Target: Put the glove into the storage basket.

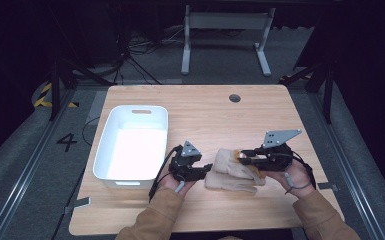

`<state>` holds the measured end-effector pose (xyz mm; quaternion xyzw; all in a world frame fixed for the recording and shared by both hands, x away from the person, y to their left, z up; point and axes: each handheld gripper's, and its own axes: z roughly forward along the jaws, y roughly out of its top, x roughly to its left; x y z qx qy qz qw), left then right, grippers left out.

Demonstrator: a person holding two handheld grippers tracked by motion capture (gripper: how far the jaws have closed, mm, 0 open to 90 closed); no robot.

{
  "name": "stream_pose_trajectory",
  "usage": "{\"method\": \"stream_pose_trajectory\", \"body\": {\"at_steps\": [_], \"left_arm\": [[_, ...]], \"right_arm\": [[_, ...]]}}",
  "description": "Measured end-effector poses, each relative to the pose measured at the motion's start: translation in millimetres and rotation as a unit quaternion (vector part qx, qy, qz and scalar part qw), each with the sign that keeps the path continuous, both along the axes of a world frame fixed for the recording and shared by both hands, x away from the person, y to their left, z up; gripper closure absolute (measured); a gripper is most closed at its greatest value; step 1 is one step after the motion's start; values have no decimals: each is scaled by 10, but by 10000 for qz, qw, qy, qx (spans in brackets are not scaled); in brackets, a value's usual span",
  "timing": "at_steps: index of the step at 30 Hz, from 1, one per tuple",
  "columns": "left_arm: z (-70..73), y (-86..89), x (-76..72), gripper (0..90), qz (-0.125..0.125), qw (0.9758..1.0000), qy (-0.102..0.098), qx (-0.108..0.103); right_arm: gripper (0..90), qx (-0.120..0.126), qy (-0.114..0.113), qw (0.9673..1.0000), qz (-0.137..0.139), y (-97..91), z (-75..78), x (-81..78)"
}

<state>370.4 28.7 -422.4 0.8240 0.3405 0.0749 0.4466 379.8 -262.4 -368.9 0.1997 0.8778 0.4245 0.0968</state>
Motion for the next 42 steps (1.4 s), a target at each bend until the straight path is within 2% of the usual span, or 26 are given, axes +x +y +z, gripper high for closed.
{"method": "stream_pose_trajectory", "body": {"at_steps": [8, 17, 22, 30, 38, 42], "left_arm": [[-3, 1, 4, 481, -3, 10000, -7, 17], [-3, -3, 0, 481, -12, 10000, 7, 23], [-7, -15, -4, 481, -24, 10000, 15, 32], [-18, -45, -11, 481, -95, 9999, 4, 88], [-36, -99, -23, 482, -319, 9993, 41, 168], [-47, -124, -25, 476, -406, 9989, 67, 221]], "right_arm": [[710, 48, 154, 9993, 331, 74, -45, -21], [708, -140, 362, 9973, 617, 167, -150, -26], [706, -188, 465, 9969, 604, 162, -204, 6], [700, -461, 633, 9954, 551, 157, -313, 59], [686, -683, 687, 9941, 481, 163, -404, 97], [637, -812, 728, 9930, 457, 174, -448, 110]]}}
